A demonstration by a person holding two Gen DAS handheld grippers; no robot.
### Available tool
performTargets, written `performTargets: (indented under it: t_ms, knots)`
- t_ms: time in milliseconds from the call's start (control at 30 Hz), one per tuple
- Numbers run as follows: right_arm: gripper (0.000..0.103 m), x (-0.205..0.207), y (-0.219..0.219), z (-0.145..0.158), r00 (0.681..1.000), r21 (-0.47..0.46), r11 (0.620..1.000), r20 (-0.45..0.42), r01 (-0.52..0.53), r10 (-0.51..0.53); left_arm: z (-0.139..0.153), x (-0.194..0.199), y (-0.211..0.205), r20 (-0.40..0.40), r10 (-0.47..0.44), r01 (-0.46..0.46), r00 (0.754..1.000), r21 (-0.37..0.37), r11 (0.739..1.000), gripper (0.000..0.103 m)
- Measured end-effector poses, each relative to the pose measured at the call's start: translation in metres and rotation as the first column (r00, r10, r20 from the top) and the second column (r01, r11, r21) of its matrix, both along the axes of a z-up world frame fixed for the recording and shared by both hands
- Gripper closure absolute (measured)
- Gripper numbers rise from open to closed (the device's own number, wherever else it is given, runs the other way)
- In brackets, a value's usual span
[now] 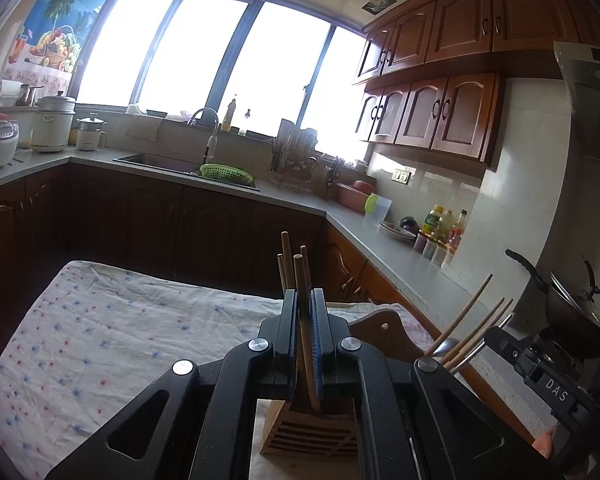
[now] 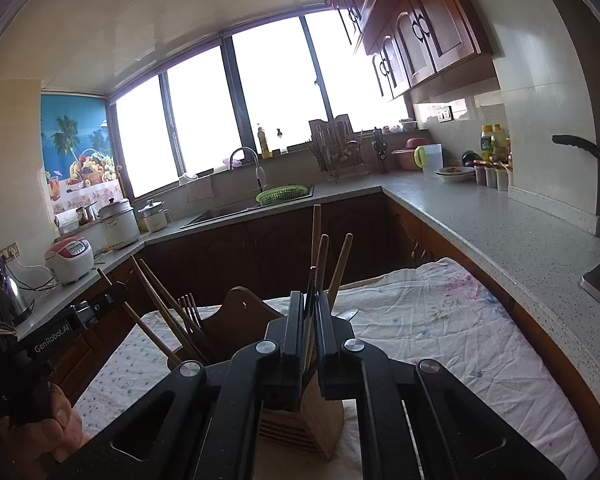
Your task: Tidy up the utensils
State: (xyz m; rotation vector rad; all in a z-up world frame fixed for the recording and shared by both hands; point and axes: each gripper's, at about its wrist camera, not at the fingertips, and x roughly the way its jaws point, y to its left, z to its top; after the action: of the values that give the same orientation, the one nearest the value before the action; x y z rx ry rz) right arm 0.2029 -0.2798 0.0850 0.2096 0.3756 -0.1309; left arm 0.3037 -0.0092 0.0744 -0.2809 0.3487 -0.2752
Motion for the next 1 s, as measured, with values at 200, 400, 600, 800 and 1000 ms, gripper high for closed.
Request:
performTargets:
  t_ms: [200, 400, 600, 800, 1000]
  knots:
    - [0.098, 0.002, -0.002, 0.000, 1.000, 0.004, 1.000, -0.013, 0.004, -0.004, -0.003, 0.003, 0.000, -0.013, 0.009, -0.009, 1.000, 0.000, 1.000, 0.098]
    - [0.096, 0.004, -0.006, -0.002, 1.000, 0.015, 1.000, -0.022, 0.010, -0.009, 0.001, 0.004, 0.002, -0.031, 0.004, -0.005, 1.000, -0.008, 1.000, 0.098]
    - [0.077, -0.005, -0.011, 0.004, 1.000, 0.050, 0.999, -0.002, 0.018, -0.018, 0.006, -0.013, 0.009, -0.031, 0.024, -0.025, 0.999, -0.035, 0.999, 0.060]
    - [0.024, -0.038, -0.015, 0.013, 0.998, 0.096, 0.995, 0.058, 0.033, -0.039, 0.002, -0.056, 0.022, -0.034, 0.085, -0.085, 0.996, -0.022, 0.996, 0.022]
    - [0.013, -0.077, -0.007, 0.001, 0.996, 0.101, 0.994, 0.080, 0.038, -0.046, -0.016, -0.120, 0.034, -0.048, 0.106, -0.109, 0.993, -0.057, 0.992, 0.018]
